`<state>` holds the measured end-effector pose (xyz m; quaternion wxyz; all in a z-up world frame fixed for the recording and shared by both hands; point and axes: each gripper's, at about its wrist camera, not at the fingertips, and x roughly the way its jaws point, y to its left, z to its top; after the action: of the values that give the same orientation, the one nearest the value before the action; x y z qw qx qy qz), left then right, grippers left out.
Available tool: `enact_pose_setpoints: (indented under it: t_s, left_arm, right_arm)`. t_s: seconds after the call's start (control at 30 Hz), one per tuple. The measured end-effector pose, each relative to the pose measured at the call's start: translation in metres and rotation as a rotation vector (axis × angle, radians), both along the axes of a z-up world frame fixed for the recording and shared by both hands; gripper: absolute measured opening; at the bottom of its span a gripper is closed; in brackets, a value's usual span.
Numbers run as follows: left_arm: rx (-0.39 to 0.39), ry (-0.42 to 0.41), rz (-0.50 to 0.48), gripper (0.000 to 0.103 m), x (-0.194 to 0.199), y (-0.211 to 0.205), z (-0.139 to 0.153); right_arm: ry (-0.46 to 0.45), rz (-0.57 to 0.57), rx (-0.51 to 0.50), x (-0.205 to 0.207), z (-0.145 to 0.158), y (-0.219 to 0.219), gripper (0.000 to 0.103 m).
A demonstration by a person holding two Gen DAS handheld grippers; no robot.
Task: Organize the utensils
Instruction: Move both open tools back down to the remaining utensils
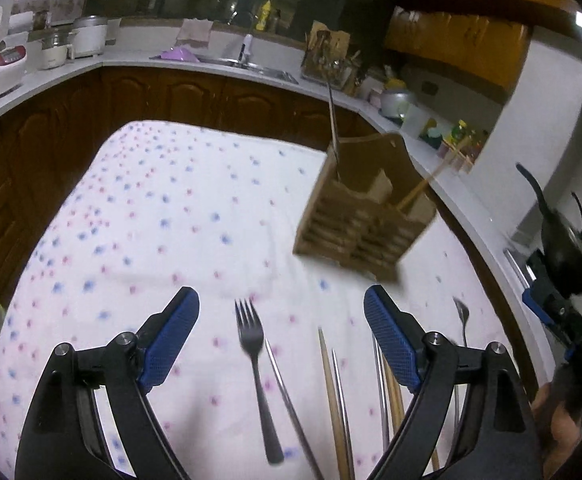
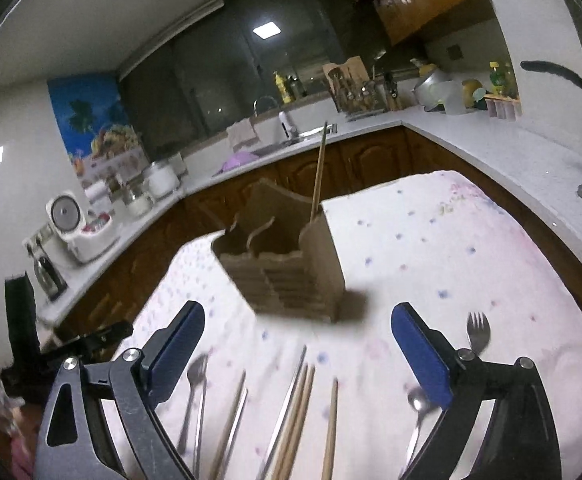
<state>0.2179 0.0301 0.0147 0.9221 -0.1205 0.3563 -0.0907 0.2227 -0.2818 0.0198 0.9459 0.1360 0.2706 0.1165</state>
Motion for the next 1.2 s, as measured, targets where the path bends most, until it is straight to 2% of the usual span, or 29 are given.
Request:
enact_pose_setpoints:
  t_s: [0.13, 0.4, 1.0, 1.03, 1.13, 1.2]
  left_arm:
    - [0.012, 0.007, -0.005, 0.086, -0.021, -0.003, -0.008]
    - [0.07, 0.048, -0.035, 0.086, -0.042, -0.013, -0.029]
    - [0.099, 0.098, -0.07, 0.086, -0.033, -0.027, -0.041]
    - [0.099, 0.1, -0.074, 0.086, -0.03, -0.028, -0.041]
    - [0.095, 0.116, -0.088, 0.078, -0.02, -0.033, -0.043]
    - [0.101, 0.128, -0.097, 0.074, -0.013, -0.037, -0.045]
  right_arm:
    - [0.027, 0.022, -0.051, -0.022, -0.014, 0.009, 0.096]
    - [0.088, 0.016, -0.069, -0.043, -0.043, 0.009, 0.096]
    - [0.126, 0.018, -0.102, -0.039, -0.055, 0.012, 0.095]
    - [0.132, 0.022, -0.096, -0.036, -0.057, 0.012, 0.092]
    - [0.157, 0.023, -0.109, -0.026, -0.061, 0.013, 0.075]
    - [0.178, 0.029, -0.102, -0.018, -0.064, 0.014, 0.07]
